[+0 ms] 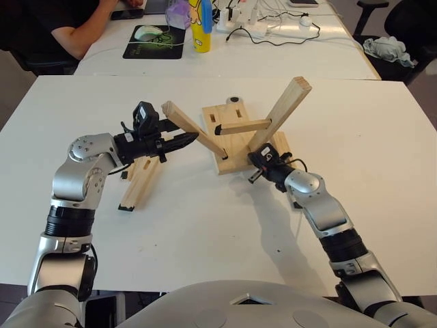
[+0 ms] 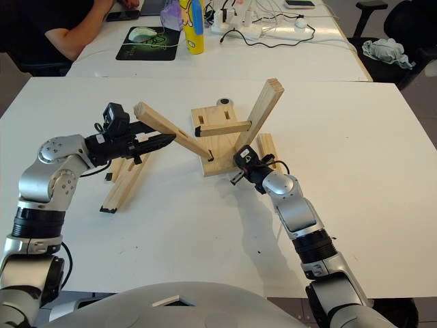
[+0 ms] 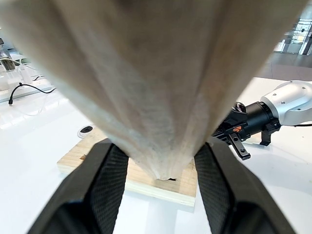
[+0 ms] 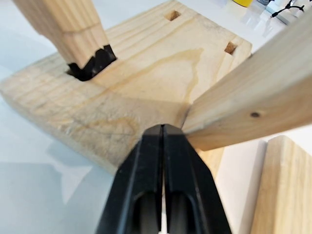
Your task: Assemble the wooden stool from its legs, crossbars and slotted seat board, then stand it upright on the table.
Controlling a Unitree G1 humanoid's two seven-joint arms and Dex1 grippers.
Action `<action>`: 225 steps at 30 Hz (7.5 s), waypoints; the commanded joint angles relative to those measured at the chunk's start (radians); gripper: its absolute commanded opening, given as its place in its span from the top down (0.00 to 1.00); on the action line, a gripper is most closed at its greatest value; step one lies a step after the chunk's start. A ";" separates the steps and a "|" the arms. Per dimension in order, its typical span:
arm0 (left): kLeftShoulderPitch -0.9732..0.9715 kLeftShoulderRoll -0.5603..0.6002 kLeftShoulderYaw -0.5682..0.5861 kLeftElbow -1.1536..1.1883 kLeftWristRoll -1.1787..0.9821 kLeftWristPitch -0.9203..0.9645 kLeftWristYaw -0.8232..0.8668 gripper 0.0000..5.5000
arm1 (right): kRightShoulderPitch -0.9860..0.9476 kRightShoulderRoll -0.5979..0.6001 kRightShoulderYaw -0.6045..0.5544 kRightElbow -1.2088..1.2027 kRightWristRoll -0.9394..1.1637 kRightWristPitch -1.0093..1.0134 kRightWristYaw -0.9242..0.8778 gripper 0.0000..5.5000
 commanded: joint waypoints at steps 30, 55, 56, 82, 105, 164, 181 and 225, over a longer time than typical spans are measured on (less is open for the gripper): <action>-0.236 -0.017 -0.210 0.199 0.210 0.028 -0.054 0.63 | 0.116 -0.007 0.073 0.092 -0.037 0.175 0.035 1.00; -0.314 -0.145 -0.376 0.468 0.306 0.050 -0.158 0.63 | 0.111 0.043 0.102 0.092 -0.035 0.132 0.055 1.00; -0.319 -0.151 -0.378 0.476 0.307 0.051 -0.160 0.63 | 0.111 0.046 0.103 0.093 -0.033 0.132 0.055 1.00; -0.290 -0.140 -0.377 0.423 0.291 0.083 -0.181 0.63 | 0.085 0.259 -0.062 -0.416 0.061 -0.125 -0.160 1.00; -0.288 -0.136 -0.347 0.405 0.269 0.083 -0.171 0.63 | 0.025 0.255 -0.005 -0.228 -0.173 -0.198 -0.257 1.00; -0.241 -0.131 -0.255 0.401 0.246 -0.011 -0.133 0.63 | 0.146 0.202 0.038 -0.030 -0.298 0.020 -0.139 1.00; -0.095 -0.161 -0.051 0.275 0.176 -0.124 0.098 0.46 | 0.109 0.276 0.085 0.048 -0.230 0.277 -0.093 1.00; -0.240 -0.367 -0.140 0.072 0.195 0.271 0.762 0.99 | 0.070 0.298 0.085 0.219 -0.187 0.155 -0.142 1.00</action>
